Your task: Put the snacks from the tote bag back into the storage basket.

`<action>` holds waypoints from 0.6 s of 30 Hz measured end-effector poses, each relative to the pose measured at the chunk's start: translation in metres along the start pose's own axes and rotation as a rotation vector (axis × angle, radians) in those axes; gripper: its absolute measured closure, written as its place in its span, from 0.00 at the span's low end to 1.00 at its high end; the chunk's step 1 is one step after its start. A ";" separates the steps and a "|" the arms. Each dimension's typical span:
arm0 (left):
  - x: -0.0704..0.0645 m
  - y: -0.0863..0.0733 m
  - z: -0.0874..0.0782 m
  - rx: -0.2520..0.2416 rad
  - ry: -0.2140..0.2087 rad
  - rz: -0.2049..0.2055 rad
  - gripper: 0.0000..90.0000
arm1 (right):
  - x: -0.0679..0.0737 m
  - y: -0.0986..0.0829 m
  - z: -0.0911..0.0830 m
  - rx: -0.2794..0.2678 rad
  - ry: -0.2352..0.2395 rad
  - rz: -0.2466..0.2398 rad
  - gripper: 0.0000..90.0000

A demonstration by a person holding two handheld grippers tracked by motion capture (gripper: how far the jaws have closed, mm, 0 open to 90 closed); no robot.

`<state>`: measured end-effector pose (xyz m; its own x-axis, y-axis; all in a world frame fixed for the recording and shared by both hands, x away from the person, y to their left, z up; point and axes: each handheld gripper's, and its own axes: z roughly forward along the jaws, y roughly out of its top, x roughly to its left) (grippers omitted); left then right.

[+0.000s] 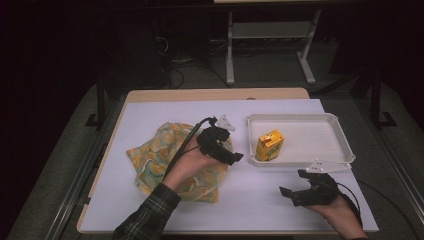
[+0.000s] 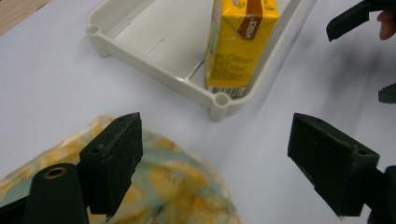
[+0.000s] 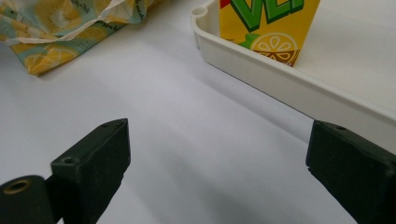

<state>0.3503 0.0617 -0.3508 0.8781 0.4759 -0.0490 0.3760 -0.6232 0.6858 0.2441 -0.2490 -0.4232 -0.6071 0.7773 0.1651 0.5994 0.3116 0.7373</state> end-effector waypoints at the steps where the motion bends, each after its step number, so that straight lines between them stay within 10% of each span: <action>1: 0.001 -0.003 -0.003 0.000 0.002 0.000 0.19 | 0.000 0.000 0.000 0.002 0.000 -0.001 0.07; 18: 0.013 -0.054 -0.048 -0.002 0.026 -0.053 0.19 | 0.003 0.000 0.003 0.017 -0.008 -0.014 0.07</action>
<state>0.3271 0.1314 -0.3537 0.8493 0.5237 -0.0665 0.4208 -0.5954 0.6844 0.2438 -0.2453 -0.4243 -0.6117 0.7769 0.1493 0.5997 0.3323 0.7280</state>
